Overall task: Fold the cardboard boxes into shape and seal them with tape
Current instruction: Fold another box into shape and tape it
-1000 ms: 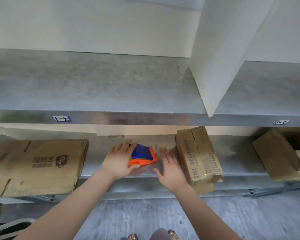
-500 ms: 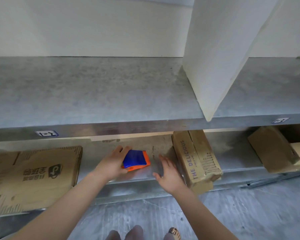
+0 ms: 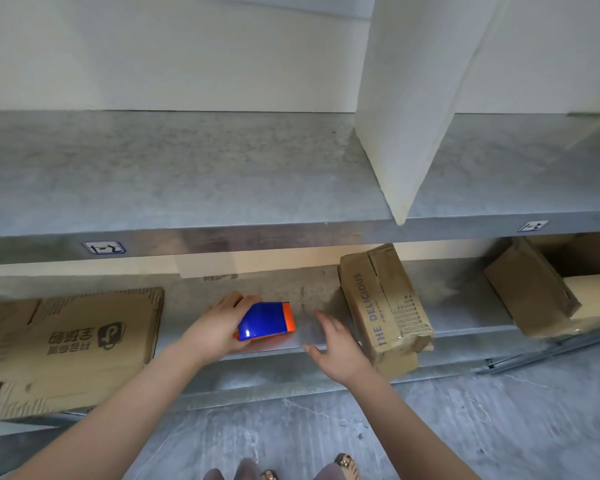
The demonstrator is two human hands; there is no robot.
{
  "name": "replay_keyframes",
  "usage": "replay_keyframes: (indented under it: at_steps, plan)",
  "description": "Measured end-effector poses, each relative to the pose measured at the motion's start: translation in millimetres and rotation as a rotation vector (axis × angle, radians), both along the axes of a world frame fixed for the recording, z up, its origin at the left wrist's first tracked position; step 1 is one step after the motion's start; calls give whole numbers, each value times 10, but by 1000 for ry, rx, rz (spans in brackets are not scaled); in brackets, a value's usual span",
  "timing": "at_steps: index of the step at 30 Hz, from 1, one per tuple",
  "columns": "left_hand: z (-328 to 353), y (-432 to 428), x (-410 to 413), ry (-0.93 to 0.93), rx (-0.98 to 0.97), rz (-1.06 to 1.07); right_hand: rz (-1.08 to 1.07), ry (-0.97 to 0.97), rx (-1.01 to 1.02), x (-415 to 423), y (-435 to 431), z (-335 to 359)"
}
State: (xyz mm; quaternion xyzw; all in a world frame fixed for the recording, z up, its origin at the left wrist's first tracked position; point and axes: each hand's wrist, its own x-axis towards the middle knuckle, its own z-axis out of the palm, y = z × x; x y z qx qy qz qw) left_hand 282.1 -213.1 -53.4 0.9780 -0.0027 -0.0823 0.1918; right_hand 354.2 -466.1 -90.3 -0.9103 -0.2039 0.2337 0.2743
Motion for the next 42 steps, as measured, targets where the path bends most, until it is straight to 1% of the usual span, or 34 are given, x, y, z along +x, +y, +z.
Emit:
replay_keyframes:
  at_steps: [4,9,13,17,21,24,27,29,32,34,38,42]
  plan:
    - [137,339,-143,-13,-32,45,6,6,-4,-2,40,-34]
    - [358,527,-307,-94,-189,16,64,-55,3,36,185,68]
    - [581,416,-295,-231,-159,-34,104,-114,50,119,253,232]
    - [847,294,-288,-329,-138,-88,126,-154,108,131,238,411]
    - [1118,153,-276,-379,-103,-149,120,-193,182,103,151,636]
    - [1306,9,-270,-392,-98,-145,116,-194,230,93,61,824]
    - [1441,-133,-258,-415,-92,-127,132,-101,304,121,-62,964]
    - [1530,-234,-253,-422,-94,-114,116,26,376,122,-178,1024]
    - [1658,-452,-251,-404,-109,-76,-2,266,560,124,-356,1110]
    - [1700,-621,-245,-408,-107,-74,-76,380,675,145,-479,1195]
    - [1712,-949,-239,-423,-127,-64,-94,444,760,202,-753,1292]
    - [1668,-1230,-247,-427,-118,-33,-75,486,763,257,-1012,1258]
